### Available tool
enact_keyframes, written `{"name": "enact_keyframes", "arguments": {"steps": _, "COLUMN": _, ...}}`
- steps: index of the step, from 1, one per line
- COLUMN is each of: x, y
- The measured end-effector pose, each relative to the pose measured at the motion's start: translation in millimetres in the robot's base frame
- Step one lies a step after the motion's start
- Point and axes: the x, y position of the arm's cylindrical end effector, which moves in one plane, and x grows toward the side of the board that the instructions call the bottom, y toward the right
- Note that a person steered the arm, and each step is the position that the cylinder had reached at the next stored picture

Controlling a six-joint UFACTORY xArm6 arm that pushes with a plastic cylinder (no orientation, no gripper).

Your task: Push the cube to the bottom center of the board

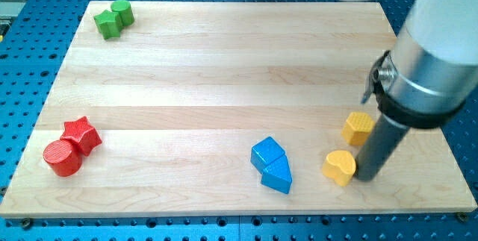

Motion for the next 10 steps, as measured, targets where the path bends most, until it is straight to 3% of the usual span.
{"name": "enact_keyframes", "arguments": {"steps": 1, "x": 0, "y": -5}}
{"name": "enact_keyframes", "arguments": {"steps": 2, "x": 54, "y": 5}}
{"name": "enact_keyframes", "arguments": {"steps": 5, "x": -29, "y": -116}}
{"name": "enact_keyframes", "arguments": {"steps": 6, "x": -16, "y": -130}}
{"name": "enact_keyframes", "arguments": {"steps": 7, "x": 38, "y": -125}}
{"name": "enact_keyframes", "arguments": {"steps": 10, "x": 44, "y": -107}}
